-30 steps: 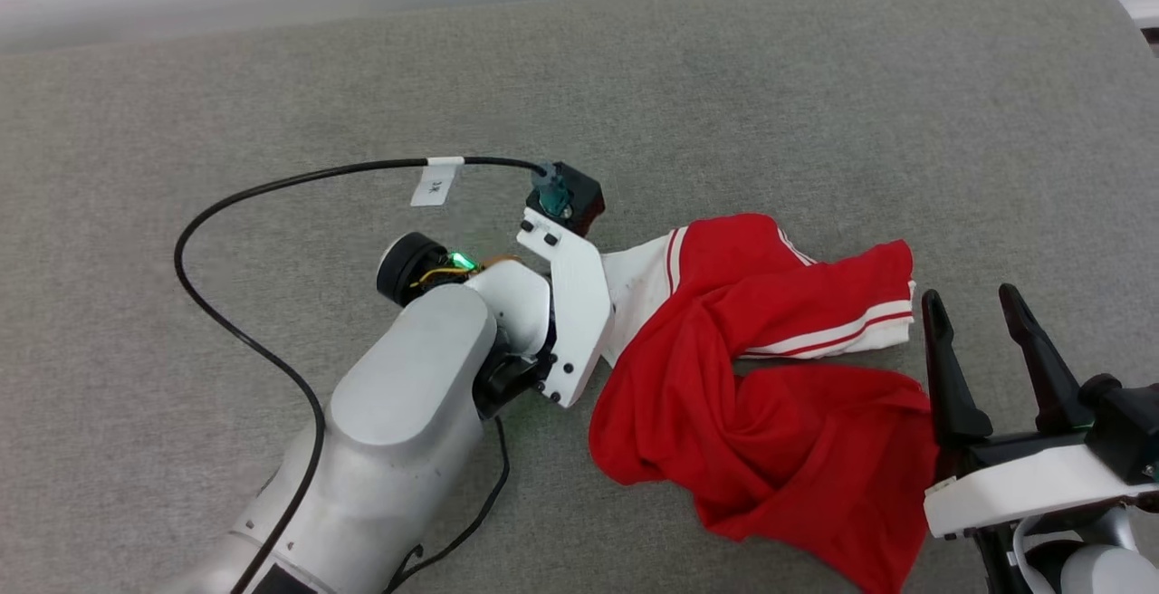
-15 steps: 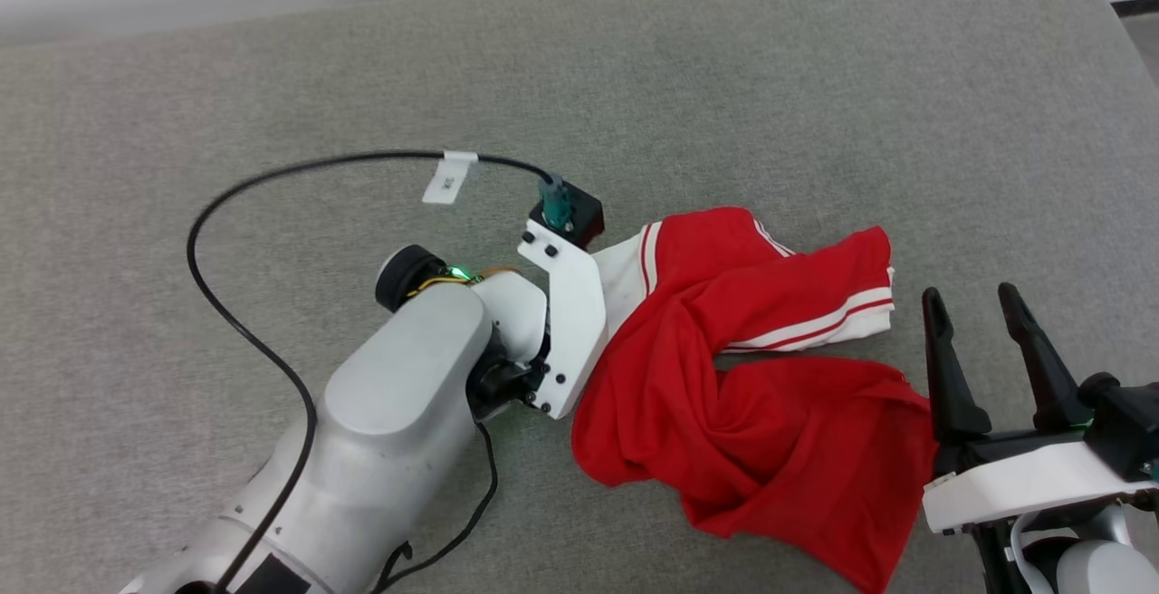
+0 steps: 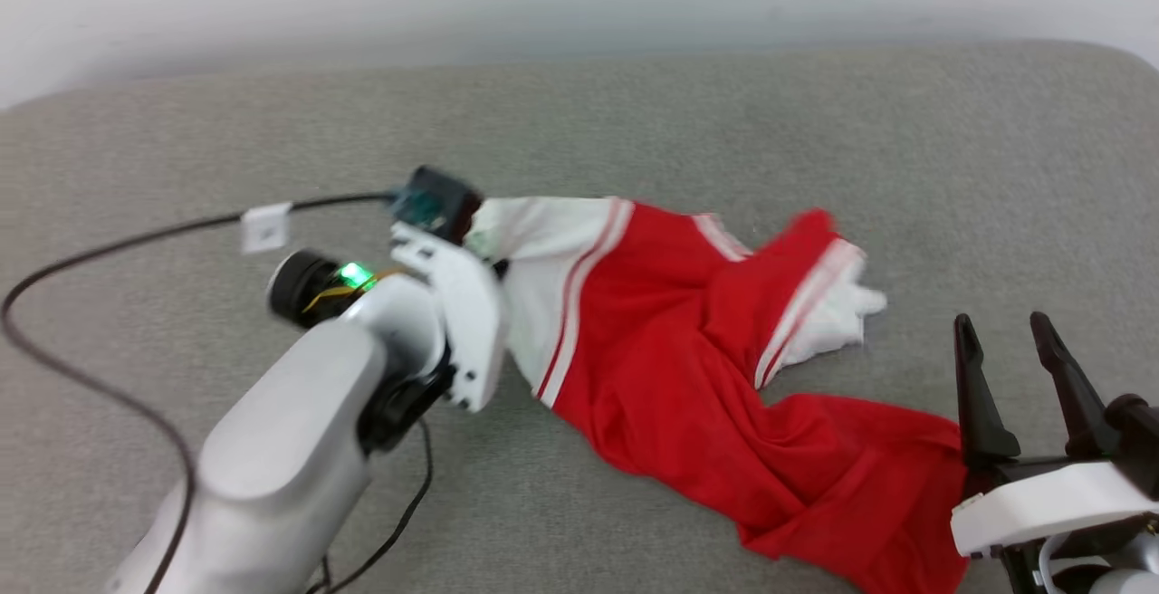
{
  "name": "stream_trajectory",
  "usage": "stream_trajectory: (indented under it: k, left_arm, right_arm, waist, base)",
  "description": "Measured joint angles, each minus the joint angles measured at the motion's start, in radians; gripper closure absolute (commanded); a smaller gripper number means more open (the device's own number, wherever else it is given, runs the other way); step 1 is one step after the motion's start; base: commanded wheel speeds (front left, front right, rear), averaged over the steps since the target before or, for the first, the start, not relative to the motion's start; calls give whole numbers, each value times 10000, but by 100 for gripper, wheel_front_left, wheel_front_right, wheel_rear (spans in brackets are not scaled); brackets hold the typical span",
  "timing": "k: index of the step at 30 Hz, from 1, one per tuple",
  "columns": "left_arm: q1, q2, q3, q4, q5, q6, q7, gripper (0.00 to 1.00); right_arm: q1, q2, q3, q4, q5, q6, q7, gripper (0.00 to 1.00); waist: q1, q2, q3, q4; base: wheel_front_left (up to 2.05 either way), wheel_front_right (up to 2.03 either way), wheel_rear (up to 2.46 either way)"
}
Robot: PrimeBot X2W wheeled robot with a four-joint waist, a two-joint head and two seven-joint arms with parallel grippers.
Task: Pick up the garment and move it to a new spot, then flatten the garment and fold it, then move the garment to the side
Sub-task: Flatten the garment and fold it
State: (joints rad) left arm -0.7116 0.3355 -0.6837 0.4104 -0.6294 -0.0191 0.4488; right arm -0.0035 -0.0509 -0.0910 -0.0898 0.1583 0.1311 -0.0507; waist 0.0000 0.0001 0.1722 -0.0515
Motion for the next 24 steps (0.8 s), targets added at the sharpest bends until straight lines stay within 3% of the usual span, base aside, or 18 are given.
stream_trajectory:
  k: [7, 12, 14, 17, 24]
  left_arm:
    - [2671, 1175, 951, -1202, -825, 1241, -290, 100]
    - [4317, 1264, 1304, -1419, -1452, 1732, -606, 100]
    - [4634, 1170, 1386, -1438, -1555, 1845, -844, 0]
    - [4931, 982, 1517, -1515, -1574, 1960, -1482, 0]
    - [5027, 755, 1925, -1827, -686, 2224, -4259, 0]
  right_arm:
    - [274, 2, -44, -98, 8, 0, 255, 0]
    - [409, 2, -81, -159, 23, 0, 380, 0]
    - [445, 2, -82, -157, 23, 0, 451, 0]
    - [453, 2, -82, -157, 50, 0, 571, 0]
    - [659, 2, -104, -155, 113, 0, 932, 0]
  waist:
    - [0, 0, -416, 466]
    - [0, 0, -590, 558]
    - [0, 0, -656, 570]
    - [0, -1, -788, 560]
    - [-1, -1, -1206, 509]
  base:
    - [0, 0, 0]
    - [0, 0, 0]
    - [0, 0, 0]
    - [0, 0, 0]
    - [0, 0, 0]
